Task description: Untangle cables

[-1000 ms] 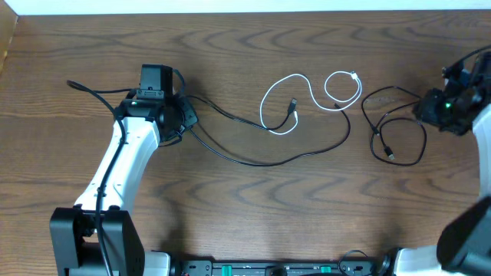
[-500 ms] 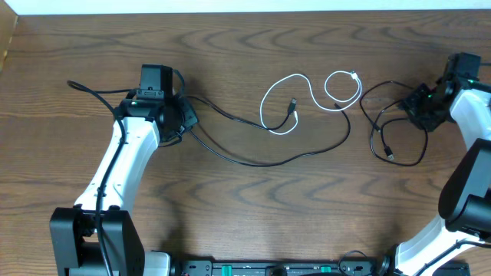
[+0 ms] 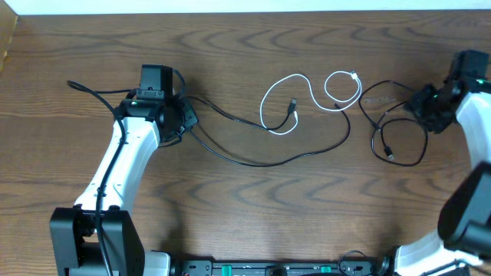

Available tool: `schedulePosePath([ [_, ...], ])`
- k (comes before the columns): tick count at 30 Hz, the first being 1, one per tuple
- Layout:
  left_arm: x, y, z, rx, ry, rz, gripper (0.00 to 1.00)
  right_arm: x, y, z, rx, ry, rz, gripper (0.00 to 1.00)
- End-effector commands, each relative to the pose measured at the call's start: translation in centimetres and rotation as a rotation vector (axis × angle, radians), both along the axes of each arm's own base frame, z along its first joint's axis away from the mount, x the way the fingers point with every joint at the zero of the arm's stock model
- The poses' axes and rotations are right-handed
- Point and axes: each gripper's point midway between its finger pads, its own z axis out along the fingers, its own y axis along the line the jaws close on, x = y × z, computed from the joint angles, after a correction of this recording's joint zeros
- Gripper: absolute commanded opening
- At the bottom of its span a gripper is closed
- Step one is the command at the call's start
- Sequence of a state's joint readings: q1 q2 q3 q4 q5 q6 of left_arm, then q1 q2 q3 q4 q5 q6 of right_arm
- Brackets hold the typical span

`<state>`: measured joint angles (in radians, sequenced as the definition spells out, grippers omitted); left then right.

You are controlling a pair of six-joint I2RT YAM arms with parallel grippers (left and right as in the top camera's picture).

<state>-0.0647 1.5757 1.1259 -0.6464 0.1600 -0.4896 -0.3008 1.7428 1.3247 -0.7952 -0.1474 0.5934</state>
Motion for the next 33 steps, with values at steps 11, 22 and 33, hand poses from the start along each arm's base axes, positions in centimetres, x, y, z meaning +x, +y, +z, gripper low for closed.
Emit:
schedulePosePath([
  [11, -0.3, -0.2, -0.2, -0.005, 0.006, -0.021, 0.08, 1.2, 0.1, -1.6, -0.031, 0.008, 0.009, 0.45],
  [22, -0.4, -0.2, -0.2, -0.005, 0.011, -0.021, 0.08, 3.8, -0.4, -4.5, -0.051, -0.024, 0.048, 0.03],
  [33, -0.4, -0.2, -0.2, -0.005, 0.011, -0.021, 0.08, 2.4, -12.1, 12.4, -0.462, -0.316, -0.143, 0.01],
])
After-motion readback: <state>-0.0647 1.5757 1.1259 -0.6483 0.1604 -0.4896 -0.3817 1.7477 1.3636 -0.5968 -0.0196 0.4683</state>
